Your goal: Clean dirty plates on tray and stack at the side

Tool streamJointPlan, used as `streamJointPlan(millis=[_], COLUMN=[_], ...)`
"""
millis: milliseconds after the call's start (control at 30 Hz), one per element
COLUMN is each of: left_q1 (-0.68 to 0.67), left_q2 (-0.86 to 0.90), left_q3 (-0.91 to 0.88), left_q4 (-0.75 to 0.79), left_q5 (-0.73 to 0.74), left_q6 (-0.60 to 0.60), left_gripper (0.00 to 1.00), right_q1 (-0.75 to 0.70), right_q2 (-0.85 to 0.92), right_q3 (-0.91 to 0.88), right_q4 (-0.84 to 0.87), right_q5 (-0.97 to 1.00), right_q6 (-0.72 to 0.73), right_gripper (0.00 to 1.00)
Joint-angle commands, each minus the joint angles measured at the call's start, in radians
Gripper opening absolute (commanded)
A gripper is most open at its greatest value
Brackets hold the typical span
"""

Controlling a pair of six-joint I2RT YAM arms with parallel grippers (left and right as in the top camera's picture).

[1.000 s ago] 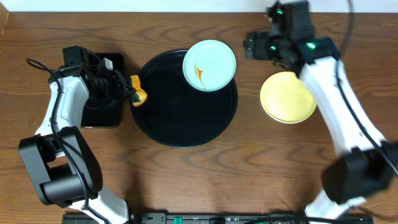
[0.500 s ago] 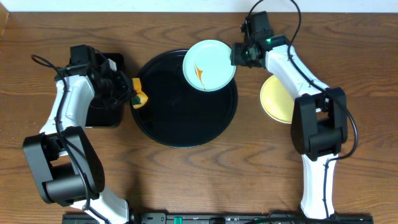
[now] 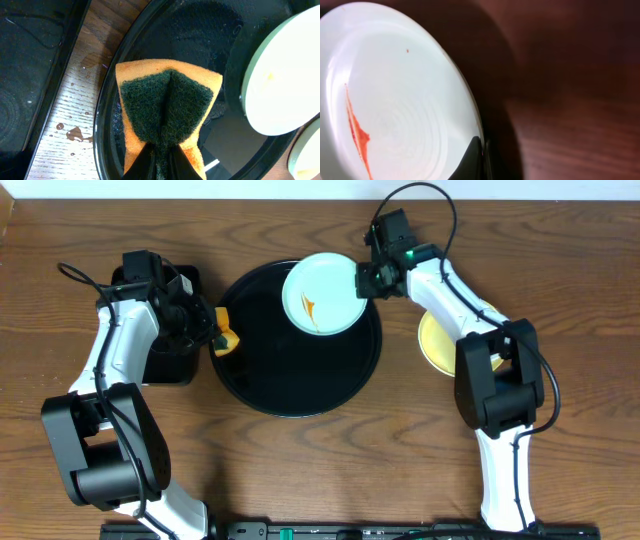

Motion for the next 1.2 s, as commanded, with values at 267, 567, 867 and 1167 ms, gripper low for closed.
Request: streamJointPlan(millis=[267, 567, 867, 1167], left_q1=[0.001, 0.001, -0.019, -0.091], left_q2=[-0.023, -0.023, -0.023, -0.023], left_q3=[0.013, 0.013, 0.013, 0.013], left_q4=[-0.002, -0.003, -0.01, -0.002], left_q5=[-0.013, -0.012, -0.012, -0.092], left_q6=[0.018, 0.017, 0.013, -0.041], left_gripper=[0.07, 0.08, 0.08, 0.07], right_q1=[0.095, 0.187, 0.178, 0.174], right_q2=[-0.052, -0.052, -0.039, -0.004], right_q3=[0.02, -0.006, -0.008, -0.049], right_q4=[-0.231, -0.307, -0.21, -0.2], right_q5=[-0.004, -0.001, 0.026, -0.016], right_q6=[0.006, 0.203, 0.212, 0.168], right_gripper=[0.01, 0.13, 0.17, 0.01])
